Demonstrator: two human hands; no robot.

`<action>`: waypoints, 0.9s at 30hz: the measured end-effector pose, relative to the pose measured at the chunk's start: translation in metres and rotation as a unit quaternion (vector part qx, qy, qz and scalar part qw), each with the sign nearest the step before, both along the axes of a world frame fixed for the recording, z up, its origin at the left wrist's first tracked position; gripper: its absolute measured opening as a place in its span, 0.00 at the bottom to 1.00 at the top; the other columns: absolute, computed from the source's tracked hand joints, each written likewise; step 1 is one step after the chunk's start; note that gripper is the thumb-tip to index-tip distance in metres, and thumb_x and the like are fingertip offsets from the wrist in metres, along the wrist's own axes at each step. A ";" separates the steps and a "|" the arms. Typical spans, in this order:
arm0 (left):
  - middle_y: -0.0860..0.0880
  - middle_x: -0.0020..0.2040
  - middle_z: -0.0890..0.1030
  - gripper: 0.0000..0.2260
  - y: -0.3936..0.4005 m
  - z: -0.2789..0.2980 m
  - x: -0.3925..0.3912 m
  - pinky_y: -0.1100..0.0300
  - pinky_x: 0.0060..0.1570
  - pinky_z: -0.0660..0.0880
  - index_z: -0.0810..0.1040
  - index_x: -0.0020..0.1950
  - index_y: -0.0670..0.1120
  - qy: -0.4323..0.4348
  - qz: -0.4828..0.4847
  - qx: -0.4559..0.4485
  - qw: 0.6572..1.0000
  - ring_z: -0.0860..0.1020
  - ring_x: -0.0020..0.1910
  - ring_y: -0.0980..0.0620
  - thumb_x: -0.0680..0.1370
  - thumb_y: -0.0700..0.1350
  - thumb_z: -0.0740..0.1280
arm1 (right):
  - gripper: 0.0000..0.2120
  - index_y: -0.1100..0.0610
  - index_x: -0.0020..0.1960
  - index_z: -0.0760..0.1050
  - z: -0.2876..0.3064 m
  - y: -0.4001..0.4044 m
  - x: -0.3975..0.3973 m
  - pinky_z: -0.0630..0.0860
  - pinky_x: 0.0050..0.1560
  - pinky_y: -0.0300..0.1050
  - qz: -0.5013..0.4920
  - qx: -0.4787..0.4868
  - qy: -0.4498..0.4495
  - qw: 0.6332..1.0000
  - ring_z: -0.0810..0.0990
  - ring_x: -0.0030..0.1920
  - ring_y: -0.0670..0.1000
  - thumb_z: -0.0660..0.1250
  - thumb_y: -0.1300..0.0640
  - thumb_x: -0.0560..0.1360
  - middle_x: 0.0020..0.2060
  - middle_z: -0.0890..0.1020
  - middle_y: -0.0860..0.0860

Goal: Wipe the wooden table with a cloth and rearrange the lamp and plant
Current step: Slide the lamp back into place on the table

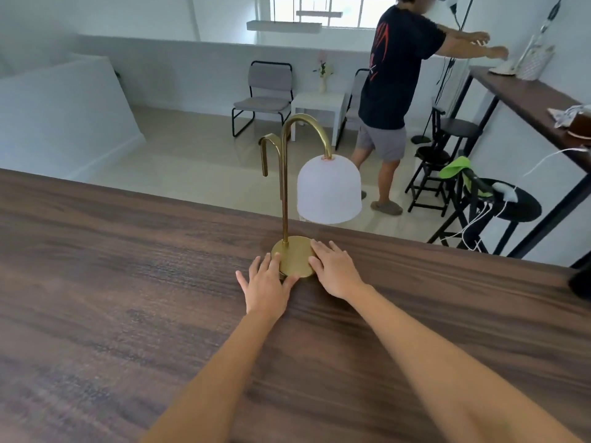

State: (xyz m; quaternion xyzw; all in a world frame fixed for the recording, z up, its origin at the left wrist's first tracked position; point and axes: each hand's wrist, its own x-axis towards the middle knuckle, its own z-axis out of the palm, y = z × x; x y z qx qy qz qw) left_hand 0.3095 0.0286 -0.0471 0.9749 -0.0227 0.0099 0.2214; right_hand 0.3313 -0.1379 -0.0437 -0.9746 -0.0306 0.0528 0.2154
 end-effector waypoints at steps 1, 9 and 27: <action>0.50 0.77 0.61 0.29 0.001 -0.001 0.001 0.35 0.72 0.43 0.60 0.76 0.50 0.004 -0.020 -0.004 1.000 0.52 0.78 0.49 0.78 0.61 0.57 | 0.26 0.52 0.79 0.55 -0.001 -0.004 -0.007 0.51 0.76 0.60 -0.003 -0.013 -0.021 1.000 0.52 0.79 0.56 0.50 0.45 0.83 0.77 0.62 0.51; 0.53 0.79 0.51 0.33 -0.053 0.007 0.002 0.34 0.70 0.39 0.54 0.78 0.51 0.053 -0.189 0.012 0.980 0.47 0.78 0.50 0.77 0.63 0.58 | 0.36 0.52 0.77 0.59 -0.005 -0.076 -0.075 0.49 0.76 0.62 -0.069 -0.101 -0.078 0.989 0.51 0.79 0.57 0.46 0.33 0.77 0.75 0.67 0.50; 0.53 0.80 0.49 0.32 -0.368 0.006 -0.040 0.31 0.69 0.39 0.50 0.78 0.53 0.055 -0.331 0.048 0.941 0.46 0.78 0.45 0.78 0.62 0.56 | 0.30 0.50 0.78 0.55 0.008 -0.346 -0.166 0.59 0.67 0.58 -0.252 -0.228 0.028 0.940 0.60 0.72 0.58 0.46 0.37 0.81 0.78 0.61 0.46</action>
